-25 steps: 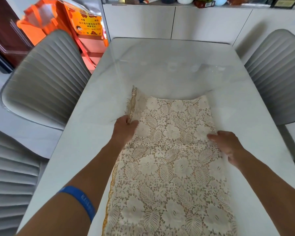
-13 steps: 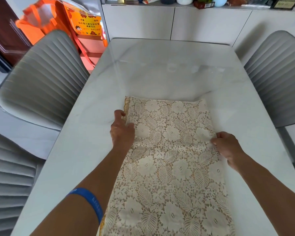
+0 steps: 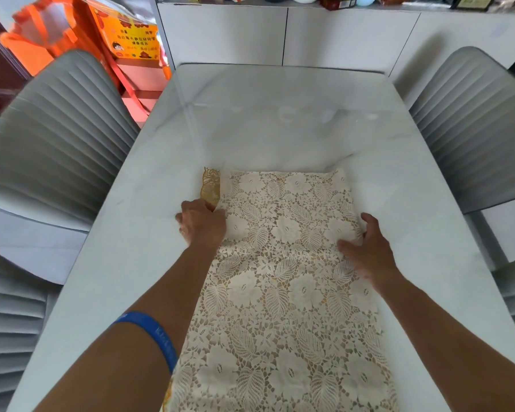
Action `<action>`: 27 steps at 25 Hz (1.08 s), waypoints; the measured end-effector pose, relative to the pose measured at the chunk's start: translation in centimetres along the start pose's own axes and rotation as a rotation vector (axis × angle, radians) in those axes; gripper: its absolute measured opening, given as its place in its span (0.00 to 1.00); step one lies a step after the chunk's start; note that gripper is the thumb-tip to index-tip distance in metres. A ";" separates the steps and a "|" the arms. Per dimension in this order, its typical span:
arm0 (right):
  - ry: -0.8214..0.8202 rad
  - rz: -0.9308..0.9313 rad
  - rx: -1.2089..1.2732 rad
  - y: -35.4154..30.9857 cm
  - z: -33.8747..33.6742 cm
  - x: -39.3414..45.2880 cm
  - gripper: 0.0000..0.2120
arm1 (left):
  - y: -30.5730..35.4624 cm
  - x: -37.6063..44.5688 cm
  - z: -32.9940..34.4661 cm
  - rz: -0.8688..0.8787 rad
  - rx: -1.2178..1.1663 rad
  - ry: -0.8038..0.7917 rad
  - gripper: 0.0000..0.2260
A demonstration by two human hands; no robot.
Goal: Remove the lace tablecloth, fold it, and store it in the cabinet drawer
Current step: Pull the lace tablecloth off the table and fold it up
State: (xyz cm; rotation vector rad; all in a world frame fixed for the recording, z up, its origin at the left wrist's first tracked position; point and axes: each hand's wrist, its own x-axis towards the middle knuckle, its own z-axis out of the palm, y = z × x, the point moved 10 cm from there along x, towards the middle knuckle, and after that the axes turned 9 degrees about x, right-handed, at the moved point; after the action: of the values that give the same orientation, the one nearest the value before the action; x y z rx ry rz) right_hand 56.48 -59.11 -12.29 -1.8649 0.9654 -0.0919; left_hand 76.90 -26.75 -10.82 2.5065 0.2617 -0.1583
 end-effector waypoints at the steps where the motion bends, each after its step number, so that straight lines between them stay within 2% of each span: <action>1: -0.002 -0.017 -0.024 -0.1 0.1 0.1 0.41 | 0.0 -0.1 -0.3 0.006 0.005 0.016 0.03; 5: -0.056 -0.027 -0.073 0.1 0.3 0.8 0.51 | -0.6 0.5 -1.1 0.020 -0.007 0.028 0.03; 11: -0.074 -0.066 -0.159 -0.1 0.9 0.7 0.50 | -1.8 1.4 -1.4 0.056 -0.132 -0.023 0.03; 14: -0.056 -0.052 -0.183 0.0 1.0 1.0 0.52 | -2.2 1.4 -1.6 0.060 -0.151 0.001 0.03; 18: -0.040 -0.045 -0.191 0.4 1.1 1.3 0.54 | -2.6 1.2 -2.0 0.114 -0.202 0.012 0.10; 20: -0.033 -0.032 -0.171 0.2 1.0 1.3 0.54 | -2.3 1.1 -2.2 0.167 -0.168 0.026 0.10; 22: 0.022 -0.075 -0.211 -0.7 1.1 0.8 0.49 | -2.3 1.1 -2.4 0.176 -0.172 0.043 0.10; 24: 0.111 -0.223 -0.453 -1.9 2.3 -0.6 0.41 | -2.1 1.3 -2.6 0.195 -0.170 0.045 0.12; 26: 0.216 -0.383 -0.678 -2.1 3.6 -2.6 0.33 | -1.5 1.4 -2.3 0.288 -0.147 0.022 0.13; 27: 0.233 -0.404 -0.725 -1.8 3.7 -3.2 0.31 | -1.0 1.3 -2.1 0.349 -0.119 0.012 0.14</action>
State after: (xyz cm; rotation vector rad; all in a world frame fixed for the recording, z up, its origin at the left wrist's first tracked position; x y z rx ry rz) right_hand 57.04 -53.98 -11.64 -2.7569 0.8166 -0.2294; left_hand 78.00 -24.49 -9.89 2.3907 -0.1586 0.0135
